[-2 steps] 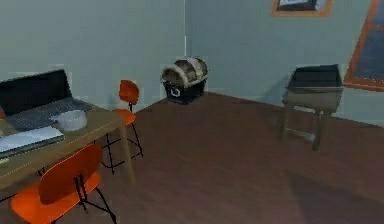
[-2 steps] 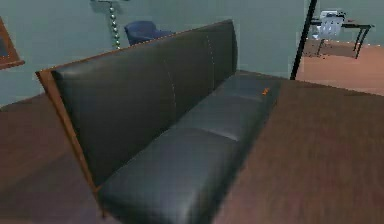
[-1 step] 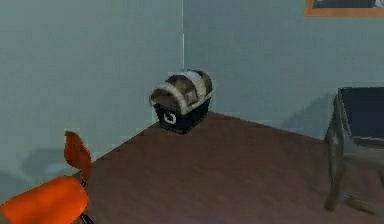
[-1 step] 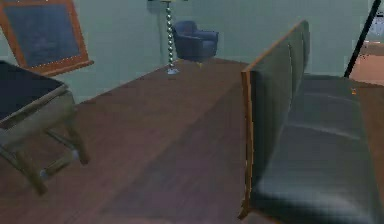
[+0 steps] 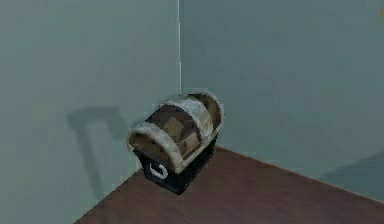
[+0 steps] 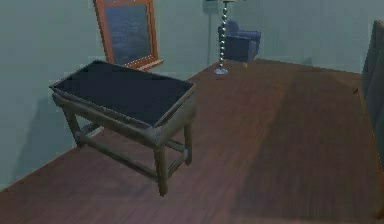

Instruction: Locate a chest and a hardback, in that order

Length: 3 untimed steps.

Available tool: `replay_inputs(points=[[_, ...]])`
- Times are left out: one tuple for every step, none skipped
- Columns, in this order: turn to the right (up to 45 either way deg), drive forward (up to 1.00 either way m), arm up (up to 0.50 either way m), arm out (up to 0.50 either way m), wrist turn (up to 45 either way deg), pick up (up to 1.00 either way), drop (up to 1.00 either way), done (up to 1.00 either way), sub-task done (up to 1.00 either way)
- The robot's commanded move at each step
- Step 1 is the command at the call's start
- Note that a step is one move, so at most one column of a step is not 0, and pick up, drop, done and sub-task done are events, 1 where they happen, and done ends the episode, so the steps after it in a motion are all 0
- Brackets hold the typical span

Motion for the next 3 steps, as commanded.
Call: replay_inputs(points=[[6.0, 0.00, 0.00, 0.00, 0.0, 0.00, 0.00, 0.00, 0.00], [0.0, 0.40, 0.00, 0.00, 0.0, 0.00, 0.00, 0.00, 0.00], [-12.0, 0.00, 0.00, 0.00, 0.0, 0.00, 0.00, 0.00, 0.00]])
